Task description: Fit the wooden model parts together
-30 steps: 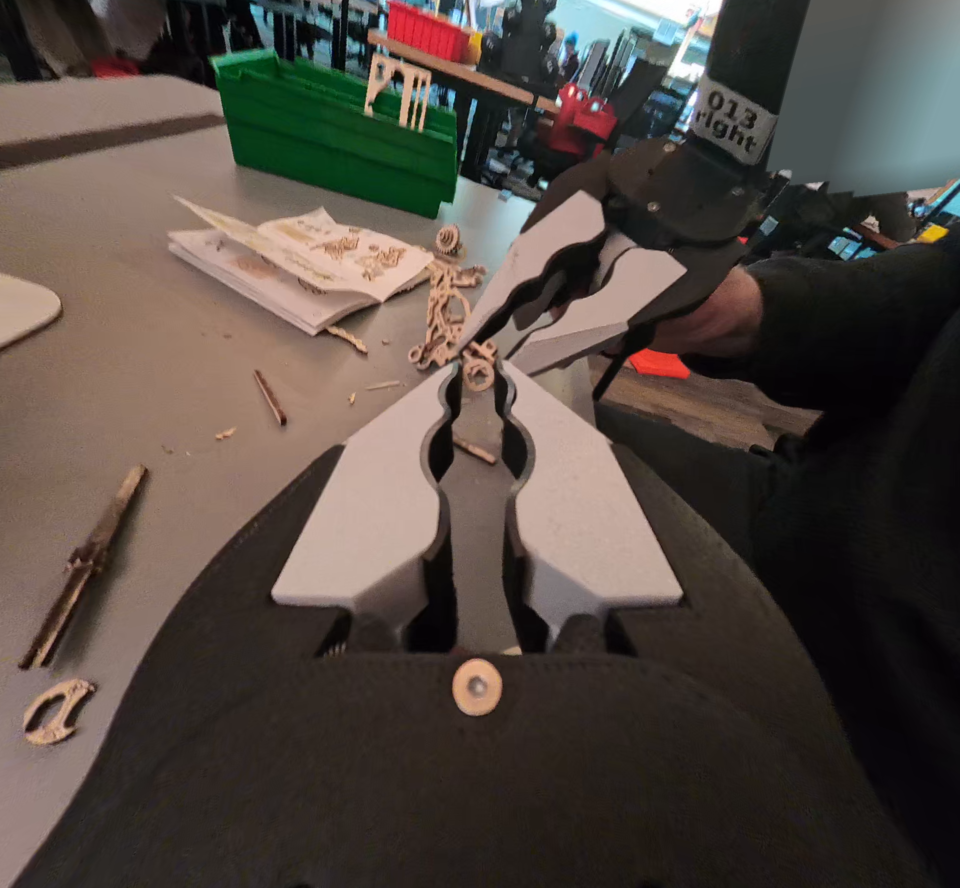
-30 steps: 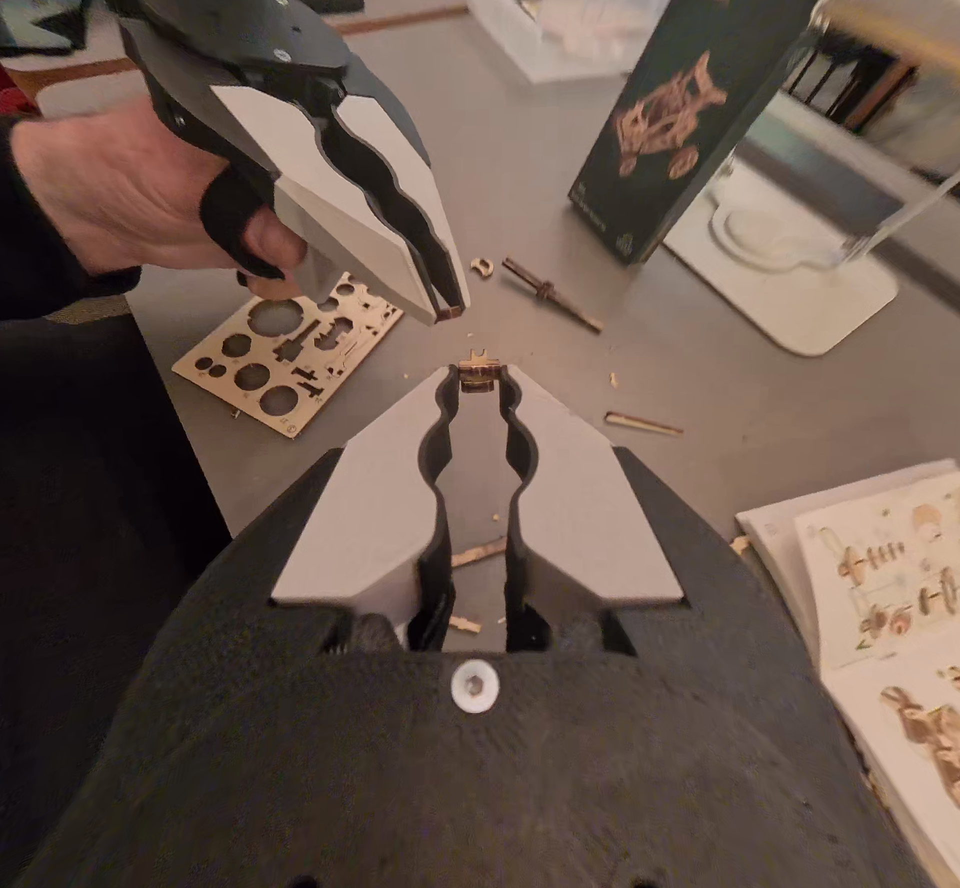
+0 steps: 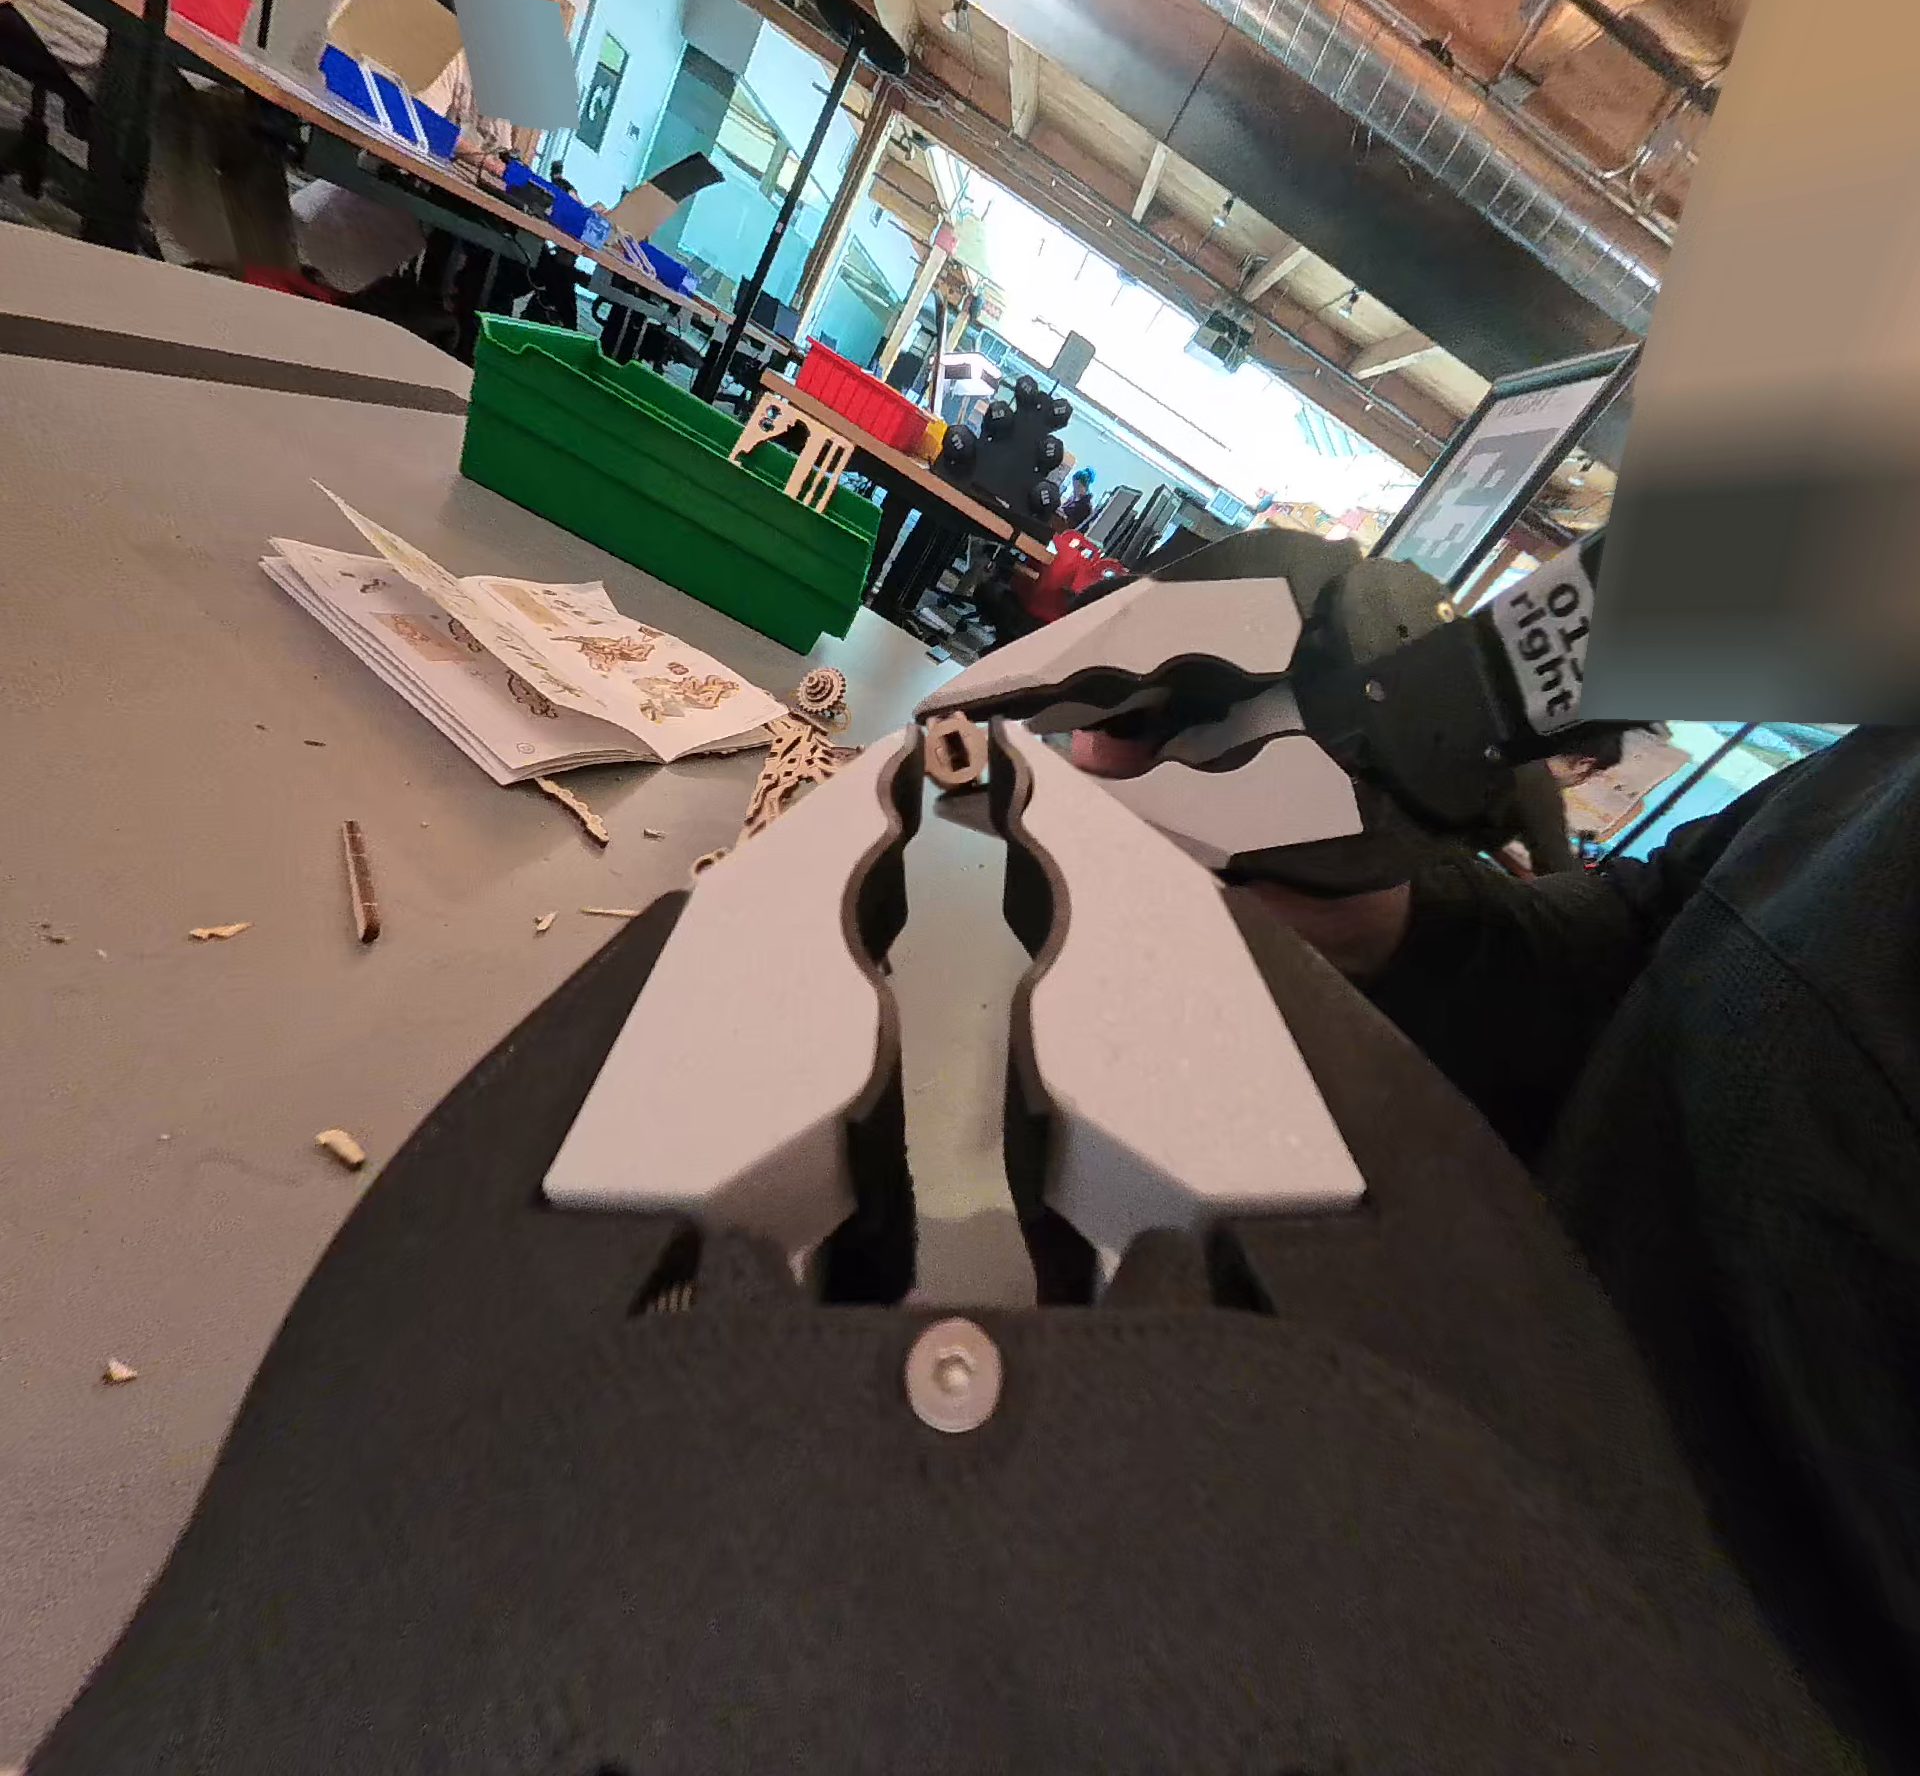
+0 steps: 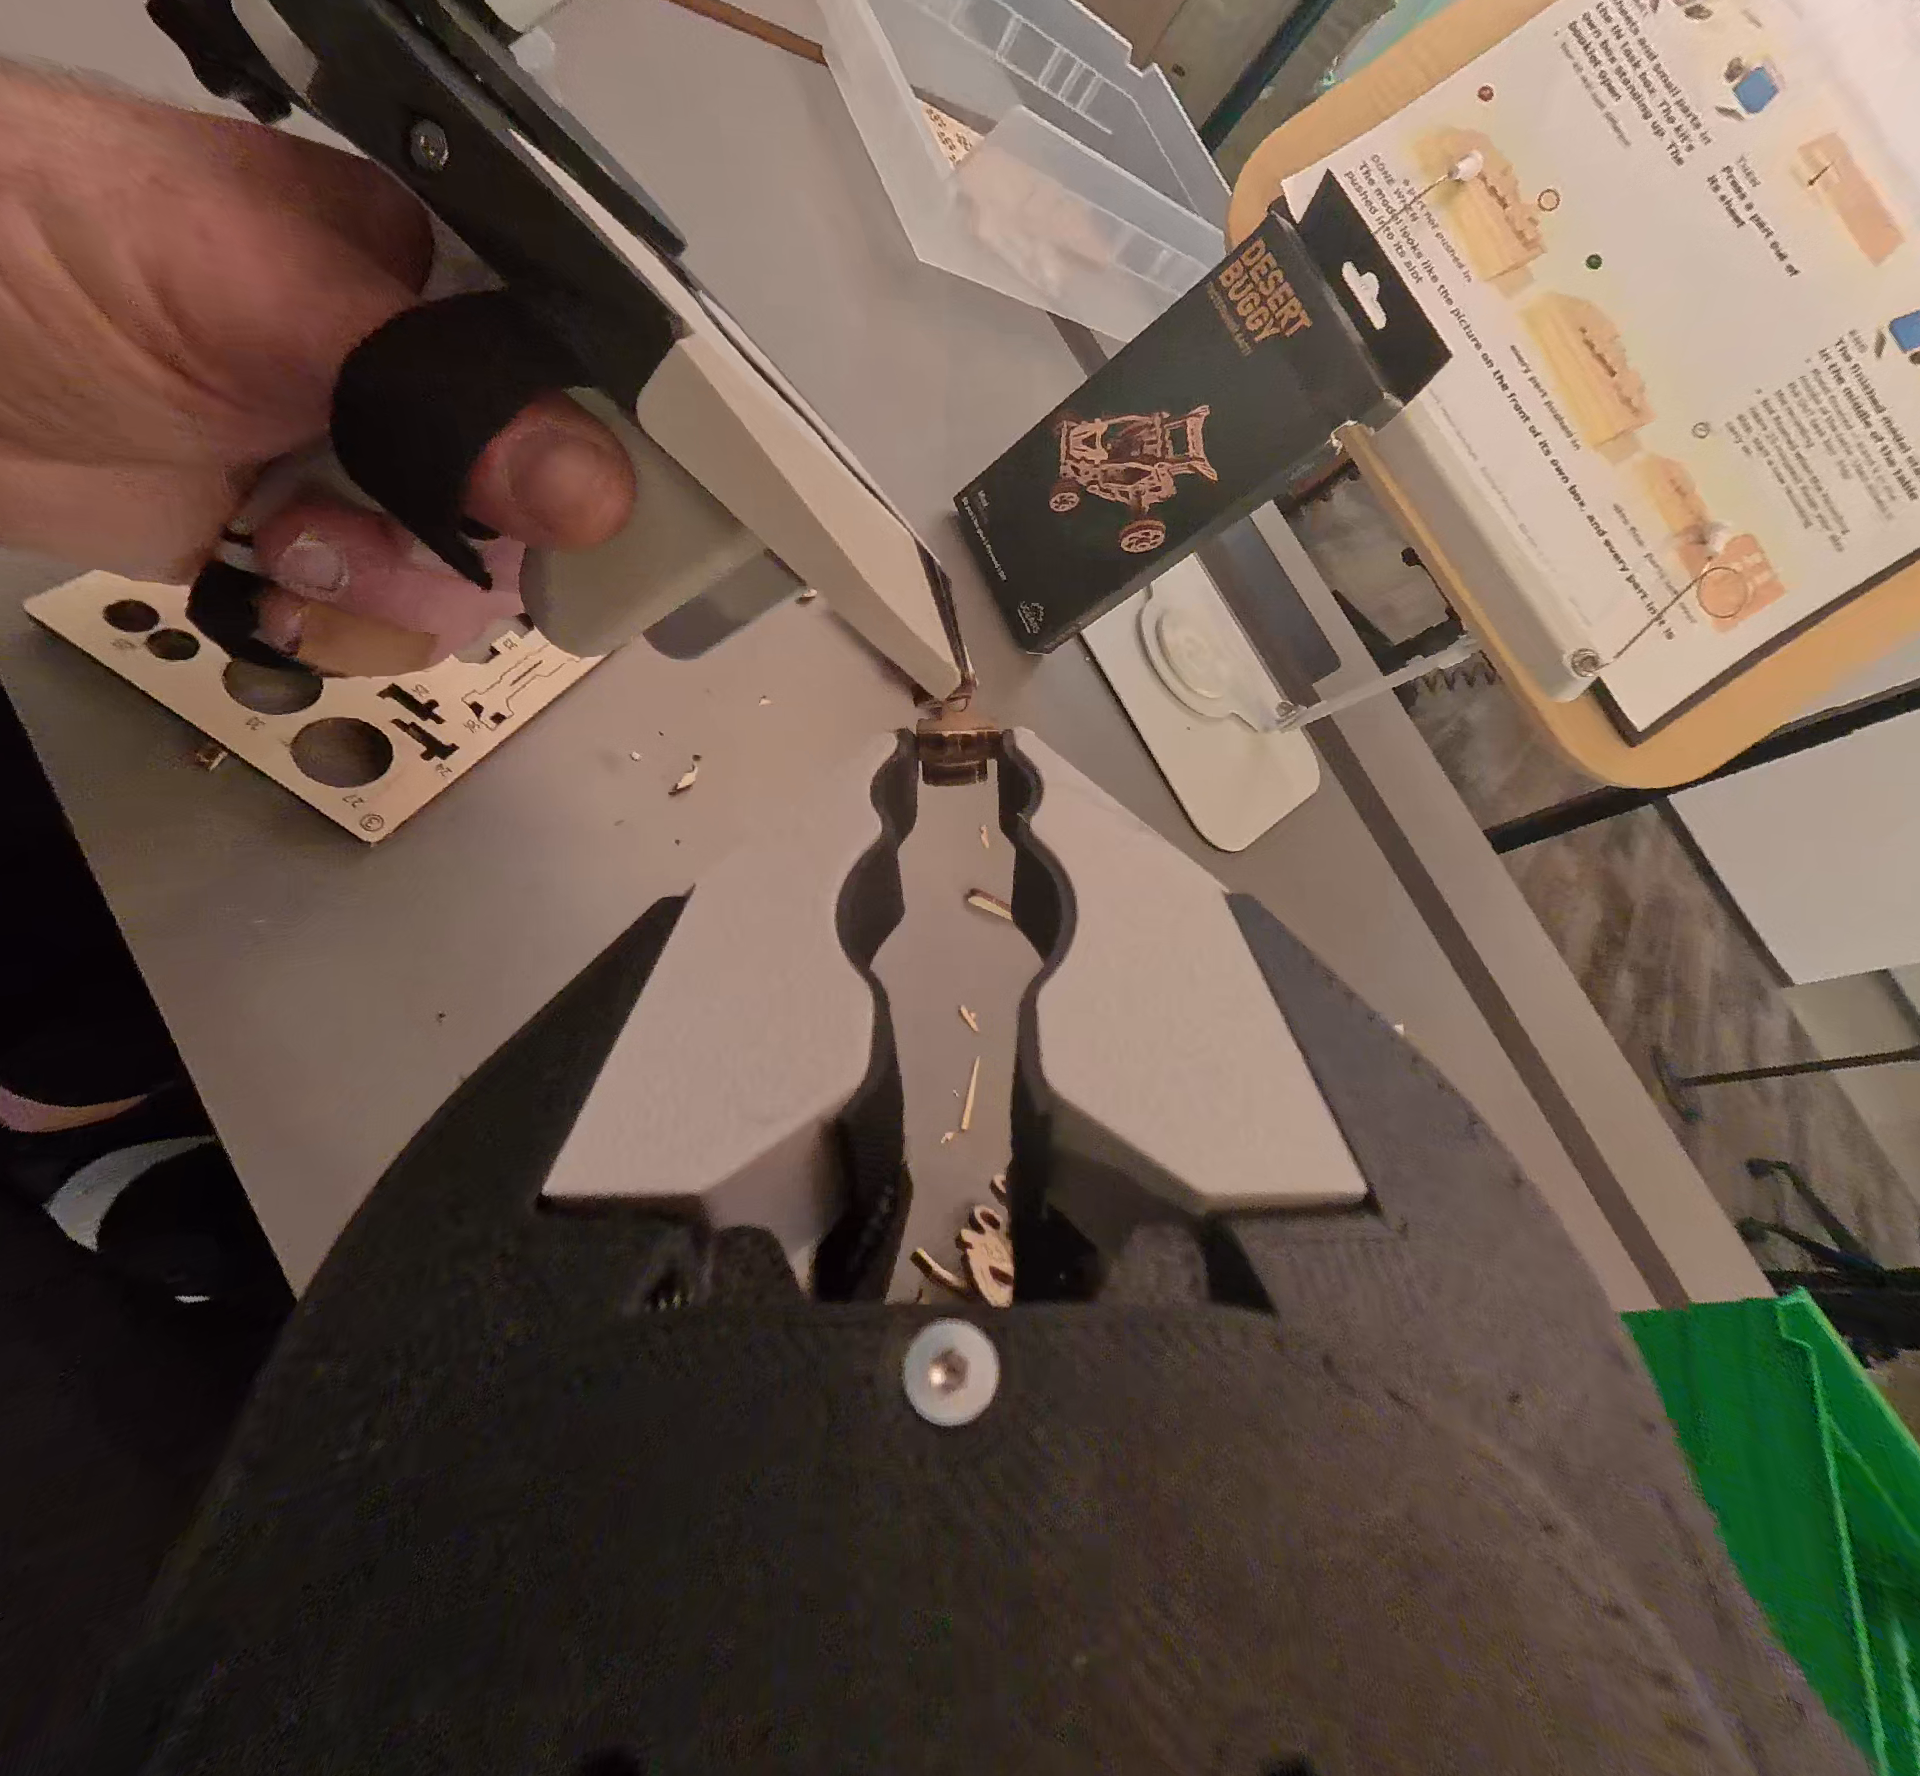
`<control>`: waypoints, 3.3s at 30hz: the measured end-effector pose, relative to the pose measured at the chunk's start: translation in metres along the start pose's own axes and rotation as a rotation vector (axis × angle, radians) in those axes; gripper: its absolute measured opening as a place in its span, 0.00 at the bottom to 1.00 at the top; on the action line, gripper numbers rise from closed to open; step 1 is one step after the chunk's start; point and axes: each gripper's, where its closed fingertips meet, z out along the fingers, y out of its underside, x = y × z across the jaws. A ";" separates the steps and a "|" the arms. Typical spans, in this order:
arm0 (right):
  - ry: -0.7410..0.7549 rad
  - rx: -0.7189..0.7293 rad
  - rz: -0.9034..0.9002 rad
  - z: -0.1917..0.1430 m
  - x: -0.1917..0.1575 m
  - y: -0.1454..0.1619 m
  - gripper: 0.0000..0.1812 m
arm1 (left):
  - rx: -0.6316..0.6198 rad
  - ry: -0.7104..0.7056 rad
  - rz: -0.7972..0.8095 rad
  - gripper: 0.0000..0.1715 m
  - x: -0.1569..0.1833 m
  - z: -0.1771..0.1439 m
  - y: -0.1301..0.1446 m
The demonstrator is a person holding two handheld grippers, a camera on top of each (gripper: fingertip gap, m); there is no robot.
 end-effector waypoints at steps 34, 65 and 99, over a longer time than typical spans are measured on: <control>0.011 -0.177 -0.088 0.003 -0.002 0.019 0.07 | -0.037 -0.066 -0.103 0.06 -0.012 0.008 0.013; 0.025 -0.158 -0.149 0.000 -0.004 0.010 0.07 | -0.222 -0.018 -0.148 0.05 -0.005 0.005 0.011; 0.009 -0.168 -0.190 0.001 -0.007 0.012 0.06 | -0.481 -0.029 -0.098 0.05 -0.006 0.004 0.016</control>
